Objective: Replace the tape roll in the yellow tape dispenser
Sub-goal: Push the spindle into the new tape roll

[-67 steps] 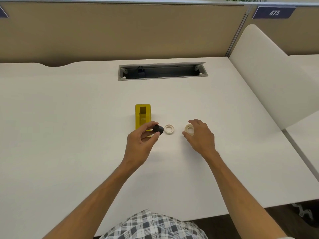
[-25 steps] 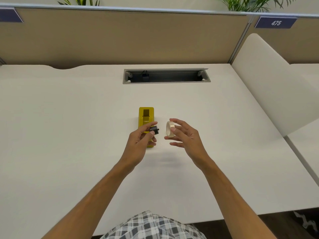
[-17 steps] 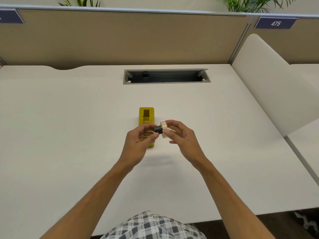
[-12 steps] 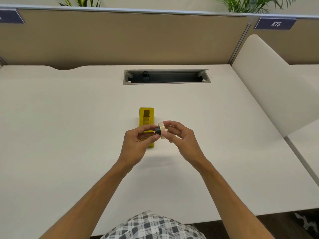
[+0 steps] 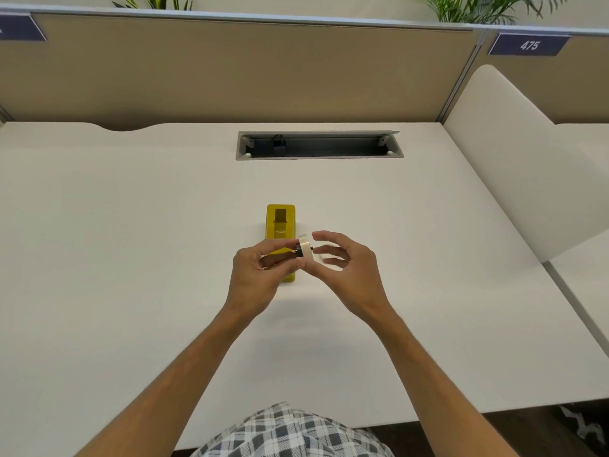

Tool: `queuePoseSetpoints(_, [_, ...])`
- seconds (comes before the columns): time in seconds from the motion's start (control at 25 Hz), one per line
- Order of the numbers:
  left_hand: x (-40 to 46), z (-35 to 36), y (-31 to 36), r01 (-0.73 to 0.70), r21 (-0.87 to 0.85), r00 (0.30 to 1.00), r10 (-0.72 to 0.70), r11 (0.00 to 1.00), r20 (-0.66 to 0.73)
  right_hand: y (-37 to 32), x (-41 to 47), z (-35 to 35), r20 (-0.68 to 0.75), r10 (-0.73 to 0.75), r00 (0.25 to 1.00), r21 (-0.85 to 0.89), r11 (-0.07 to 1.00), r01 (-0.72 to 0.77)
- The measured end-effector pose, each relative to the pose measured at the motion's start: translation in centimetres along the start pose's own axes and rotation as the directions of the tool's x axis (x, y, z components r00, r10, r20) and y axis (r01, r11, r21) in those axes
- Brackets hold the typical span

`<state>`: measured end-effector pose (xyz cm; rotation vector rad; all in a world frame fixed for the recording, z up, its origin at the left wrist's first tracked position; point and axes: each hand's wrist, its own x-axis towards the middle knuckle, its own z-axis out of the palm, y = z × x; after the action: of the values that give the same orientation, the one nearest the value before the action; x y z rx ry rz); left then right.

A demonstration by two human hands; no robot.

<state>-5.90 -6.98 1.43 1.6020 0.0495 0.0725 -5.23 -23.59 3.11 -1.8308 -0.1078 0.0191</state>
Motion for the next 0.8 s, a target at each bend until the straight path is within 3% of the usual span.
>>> queuePoseSetpoints(0.16, [0.0, 0.2, -0.1, -0.025, 0.001, 1.000, 0.025, 1.000, -0.004, -0.7, -0.5, 1.0, -0.168, -0.188, 0.968, -0.313, 0.941, 0.129])
queuePoseSetpoints(0.32, [-0.3, 0.3, -0.3, -0.078, 0.007, 0.997, 0.078, 0.997, 0.015, -1.3, -0.8, 1.9, -0.218, -0.251, 0.943, -0.546, 0.832, 0.096])
queuePoseSetpoints(0.44, [-0.5, 0.4, -0.3, -0.120, 0.062, 0.993, 0.119, 0.991, 0.012, -1.6, -0.8, 2.2, -0.238, -0.235, 0.942, -0.534, 0.842, 0.075])
queuePoseSetpoints(0.56, [-0.5, 0.4, 0.0, -0.248, 0.243, 0.969, 0.242, 0.938, 0.057, -1.8, -0.9, 2.3, -0.216, -0.220, 0.951, -0.496, 0.864, 0.087])
queuePoseSetpoints(0.8, [0.0, 0.8, 0.1, -0.243, 0.232, 0.970, 0.234, 0.942, 0.069, -1.8, -1.0, 2.4, -0.254, -0.186, 0.949, -0.489, 0.871, 0.040])
